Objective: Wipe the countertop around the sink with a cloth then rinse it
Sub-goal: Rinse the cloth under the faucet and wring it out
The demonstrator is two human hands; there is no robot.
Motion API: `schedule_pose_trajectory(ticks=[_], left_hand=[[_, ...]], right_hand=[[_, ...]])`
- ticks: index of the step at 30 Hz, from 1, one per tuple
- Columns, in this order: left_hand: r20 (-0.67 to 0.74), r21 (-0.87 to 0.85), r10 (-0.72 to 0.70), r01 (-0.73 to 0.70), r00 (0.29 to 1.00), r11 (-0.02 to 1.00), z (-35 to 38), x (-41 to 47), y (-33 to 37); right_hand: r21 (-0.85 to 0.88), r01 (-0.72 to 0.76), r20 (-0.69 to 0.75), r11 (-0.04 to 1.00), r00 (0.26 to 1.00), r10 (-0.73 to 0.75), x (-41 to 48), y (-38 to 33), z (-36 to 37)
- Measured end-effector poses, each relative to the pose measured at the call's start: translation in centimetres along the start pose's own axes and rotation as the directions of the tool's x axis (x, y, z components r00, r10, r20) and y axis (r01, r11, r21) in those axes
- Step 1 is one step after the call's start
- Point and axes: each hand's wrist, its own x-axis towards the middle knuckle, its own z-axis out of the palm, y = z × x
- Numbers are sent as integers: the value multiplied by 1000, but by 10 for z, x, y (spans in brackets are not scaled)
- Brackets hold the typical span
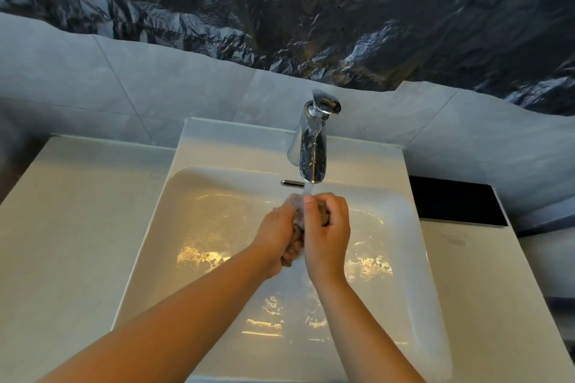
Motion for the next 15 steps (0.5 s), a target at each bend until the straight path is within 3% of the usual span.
schedule_pose_trajectory(ticks=[4,8,11,13,15], left_hand=[[4,74,-63,62,998,995,0,-4,-4],[-54,215,11,0,998,977,-9,0,-3],[-95,267,157,-127,983,955,-22,3,-4],[-98,269,193,-161,976,950,-34,2,-4],[-89,314,223,-186,971,931,-44,2,-6]], right_hand=[[-61,-164,66,985,984,168,23,7,0],[-142,-423,99,895,894,438,41,12,-2],[93,-739,23,668,672,740,47,26,-9],[277,-833,175,478,533,828,47,26,-21],[369,-841,344,397,520,782,44,18,-35]])
